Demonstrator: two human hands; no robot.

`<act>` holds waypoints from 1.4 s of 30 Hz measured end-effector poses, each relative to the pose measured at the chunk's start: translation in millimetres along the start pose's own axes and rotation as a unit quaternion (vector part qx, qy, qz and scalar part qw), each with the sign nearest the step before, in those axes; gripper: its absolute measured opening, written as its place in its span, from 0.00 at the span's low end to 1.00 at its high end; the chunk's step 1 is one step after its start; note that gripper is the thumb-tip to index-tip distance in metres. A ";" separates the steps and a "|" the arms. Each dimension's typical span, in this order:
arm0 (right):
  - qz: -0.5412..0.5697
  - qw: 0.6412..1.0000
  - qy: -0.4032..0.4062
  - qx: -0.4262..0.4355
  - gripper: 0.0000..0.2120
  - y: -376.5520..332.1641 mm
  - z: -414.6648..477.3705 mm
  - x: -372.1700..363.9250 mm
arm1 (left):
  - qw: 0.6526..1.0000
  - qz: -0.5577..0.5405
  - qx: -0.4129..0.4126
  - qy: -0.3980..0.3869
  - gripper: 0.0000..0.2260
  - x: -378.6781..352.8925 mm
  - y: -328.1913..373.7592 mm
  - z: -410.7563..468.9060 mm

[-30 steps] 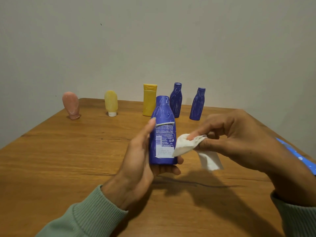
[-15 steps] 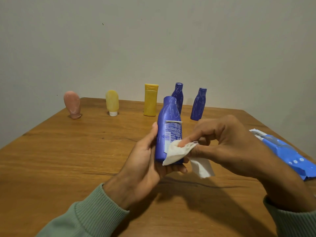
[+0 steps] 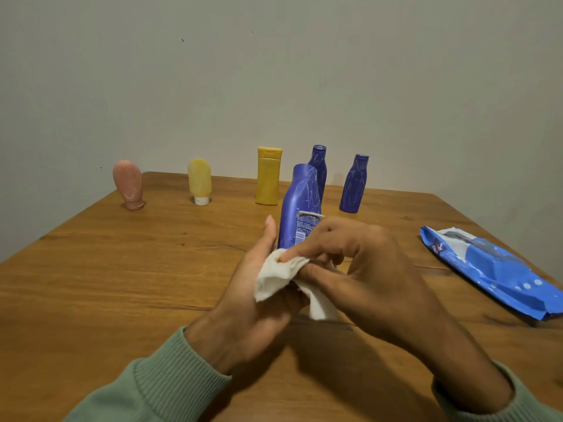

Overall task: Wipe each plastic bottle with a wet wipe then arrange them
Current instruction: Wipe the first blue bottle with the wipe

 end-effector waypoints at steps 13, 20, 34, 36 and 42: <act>-0.100 0.993 0.066 0.001 0.07 -4.1 -3.6 2.1 | 0.998 0.046 -0.038 0.028 0.26 7.7 -8.6 7.0; -0.088 0.981 0.171 -0.017 0.07 5.7 -1.5 20.7 | 0.983 0.179 -0.041 0.026 0.20 1.1 -12.4 -3.2; -0.083 0.967 0.237 -0.033 0.06 15.9 1.2 48.4 | 0.962 0.272 0.007 0.003 0.34 -3.8 -14.3 -11.8; -0.077 0.967 0.240 -0.038 0.06 20.0 1.8 53.2 | 0.969 0.246 0.026 0.007 0.35 -3.5 -16.1 -11.4; -0.083 0.992 0.094 0.002 0.08 8.2 3.9 31.1 | 0.985 0.174 0.001 0.009 0.27 -11.6 -9.8 -10.2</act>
Point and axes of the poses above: each hand's wrist, its own z-axis towards the middle knuckle, its own x-axis out of the back of the hand, y = z × x, the point moved 7 cm from there along z, towards the middle knuckle, and after that the axes turned 2 degrees about y, right-handed, at the moved point
